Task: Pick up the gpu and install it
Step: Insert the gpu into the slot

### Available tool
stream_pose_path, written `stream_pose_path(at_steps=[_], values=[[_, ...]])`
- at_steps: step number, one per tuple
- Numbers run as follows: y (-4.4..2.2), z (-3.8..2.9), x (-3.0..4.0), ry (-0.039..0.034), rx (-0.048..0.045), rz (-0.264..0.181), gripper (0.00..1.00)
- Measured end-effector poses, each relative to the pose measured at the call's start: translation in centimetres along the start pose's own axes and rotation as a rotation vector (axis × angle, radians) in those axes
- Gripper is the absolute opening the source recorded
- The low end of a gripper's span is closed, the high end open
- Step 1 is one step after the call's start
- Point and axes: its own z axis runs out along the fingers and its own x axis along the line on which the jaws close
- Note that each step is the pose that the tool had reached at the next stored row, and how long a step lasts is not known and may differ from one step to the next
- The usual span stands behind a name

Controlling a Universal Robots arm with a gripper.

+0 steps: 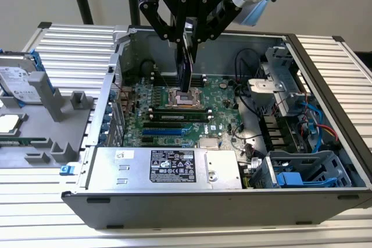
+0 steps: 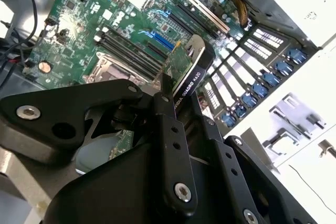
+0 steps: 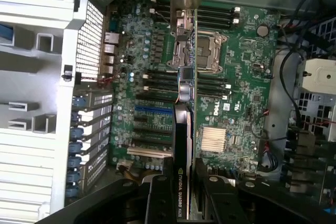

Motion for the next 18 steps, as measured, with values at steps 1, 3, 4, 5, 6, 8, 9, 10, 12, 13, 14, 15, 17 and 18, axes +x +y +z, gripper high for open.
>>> stream_pose_path(at_steps=[1, 3, 4, 5, 6, 8, 9, 10, 12, 13, 14, 15, 17, 18], values=[[0.0, 0.0, 0.0, -0.0001, 0.0001, -0.005, 0.0], [0.0, 0.0, 0.0, -0.0001, 0.0002, -0.015, 0.0], [0.0, 0.0, 0.0, -0.0001, 0.0002, -0.02, 0.0], [0.0, 0.0, 0.0, -0.0002, 0.0002, -0.025, 0.0], [0.0, 0.0, 0.01, -0.0001, 0.0003, -0.03, 0.0], [0.0, 0.0, 0.01, -0.0003, 0.0003, -0.04, 0.0], [0.0, 0.0, 0.01, -0.0003, 0.0004, -0.045, 0.0], [0.0, 0.0, 0.01, -0.0003, 0.0004, -0.05, 0.0], [0.0, 0.0, 0.0, -0.0004, 0.0005, -0.061, 0.0], [0.0, 0.0, 0.0, -0.0004, 0.0006, -0.066, 0.0], [0.0, 0.0, 0.0, -0.0004, 0.0006, -0.07, 0.0], [0.0, -0.01, 0.0, -0.0004, 0.0007, -0.075, 0.0], [0.0, -0.01, 0.0, -0.0005, 0.0008, -0.084, 0.0], [0.0, -0.01, 0.0, -0.0006, 0.0007, -0.089, 0.0]])
